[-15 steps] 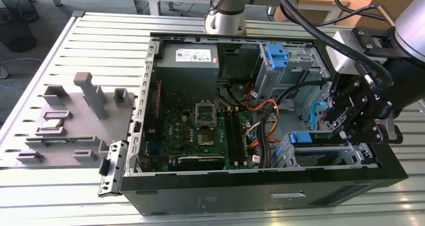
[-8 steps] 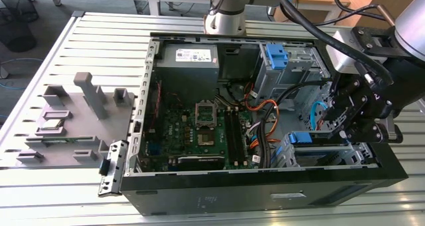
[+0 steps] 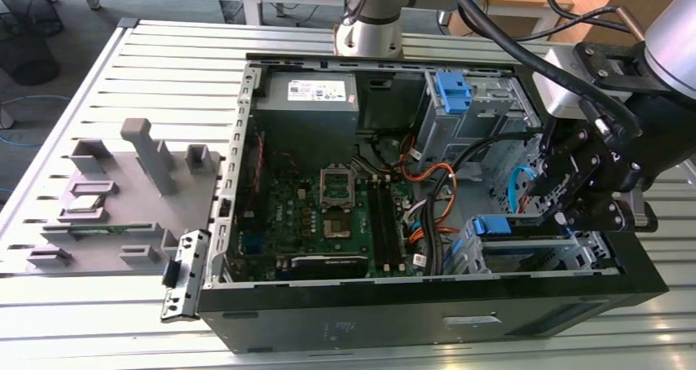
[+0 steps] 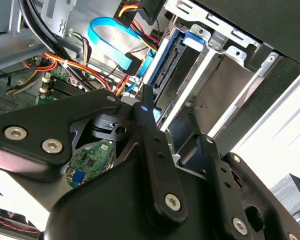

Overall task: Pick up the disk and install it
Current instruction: 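Insert the first disk wire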

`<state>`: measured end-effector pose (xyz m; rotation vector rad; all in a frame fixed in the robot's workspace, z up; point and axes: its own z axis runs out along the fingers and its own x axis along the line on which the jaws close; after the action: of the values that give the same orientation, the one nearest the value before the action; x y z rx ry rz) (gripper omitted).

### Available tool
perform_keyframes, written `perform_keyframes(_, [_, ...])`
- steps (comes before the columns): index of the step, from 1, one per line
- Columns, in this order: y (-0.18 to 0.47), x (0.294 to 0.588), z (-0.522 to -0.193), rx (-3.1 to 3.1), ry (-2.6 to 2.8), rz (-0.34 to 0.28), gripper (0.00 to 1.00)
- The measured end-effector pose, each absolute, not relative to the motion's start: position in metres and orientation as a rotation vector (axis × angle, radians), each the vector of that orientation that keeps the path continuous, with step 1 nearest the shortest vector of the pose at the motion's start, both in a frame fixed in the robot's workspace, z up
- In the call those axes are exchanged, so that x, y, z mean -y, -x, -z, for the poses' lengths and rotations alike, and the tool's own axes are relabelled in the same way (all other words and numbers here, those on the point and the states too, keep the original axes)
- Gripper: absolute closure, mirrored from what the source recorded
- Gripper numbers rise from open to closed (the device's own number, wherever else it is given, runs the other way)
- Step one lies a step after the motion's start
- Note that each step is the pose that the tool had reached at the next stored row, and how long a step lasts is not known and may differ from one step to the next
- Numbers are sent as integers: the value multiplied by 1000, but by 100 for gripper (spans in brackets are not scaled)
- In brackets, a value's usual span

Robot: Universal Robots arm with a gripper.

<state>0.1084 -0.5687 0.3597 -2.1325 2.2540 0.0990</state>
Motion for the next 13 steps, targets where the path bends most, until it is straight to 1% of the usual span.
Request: perform_keyframes(13, [-108,568,-364,-2254,2132,-99,58])
